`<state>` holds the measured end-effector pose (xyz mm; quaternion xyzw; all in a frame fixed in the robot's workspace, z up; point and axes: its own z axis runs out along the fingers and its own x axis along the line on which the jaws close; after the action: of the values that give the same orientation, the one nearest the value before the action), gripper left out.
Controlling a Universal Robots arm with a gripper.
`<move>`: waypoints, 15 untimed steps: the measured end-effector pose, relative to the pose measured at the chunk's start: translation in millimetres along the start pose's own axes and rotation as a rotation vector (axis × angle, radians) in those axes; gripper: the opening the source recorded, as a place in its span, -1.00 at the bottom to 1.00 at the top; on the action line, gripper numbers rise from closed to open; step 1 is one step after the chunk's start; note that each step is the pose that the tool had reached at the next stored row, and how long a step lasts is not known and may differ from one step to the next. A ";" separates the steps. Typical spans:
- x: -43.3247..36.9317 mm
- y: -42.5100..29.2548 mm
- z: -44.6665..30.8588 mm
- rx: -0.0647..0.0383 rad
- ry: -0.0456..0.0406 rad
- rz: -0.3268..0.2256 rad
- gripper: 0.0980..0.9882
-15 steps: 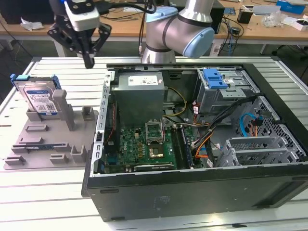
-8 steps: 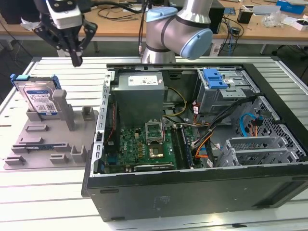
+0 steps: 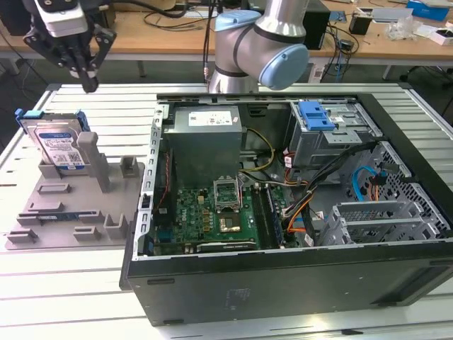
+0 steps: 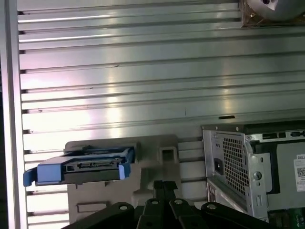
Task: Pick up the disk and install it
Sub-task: 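Reach for the disk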
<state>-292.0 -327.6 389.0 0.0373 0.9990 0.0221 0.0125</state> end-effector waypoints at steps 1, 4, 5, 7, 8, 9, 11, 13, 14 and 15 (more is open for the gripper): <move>5.0 1.2 0.2 0.000 0.0000 0.000 -0.98; 21.4 4.1 0.7 0.000 0.0000 0.000 -0.98; 26.2 4.7 0.9 0.000 0.0000 0.000 -0.98; 35.4 5.9 1.2 0.000 0.0001 0.000 -0.98; 43.6 6.8 1.6 0.000 -0.0001 0.000 -0.98; 48.6 7.5 1.7 0.000 -0.0001 0.000 -0.98; 62.4 9.3 2.1 0.000 0.0001 0.000 -0.98; 64.0 9.8 2.1 0.000 -0.0001 0.000 -0.98; 64.0 9.8 2.1 0.000 0.0000 0.000 -0.98; 64.1 9.8 2.1 0.000 -0.0001 0.000 -0.98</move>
<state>-355.1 -312.9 385.8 0.0374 0.9990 0.0221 0.0125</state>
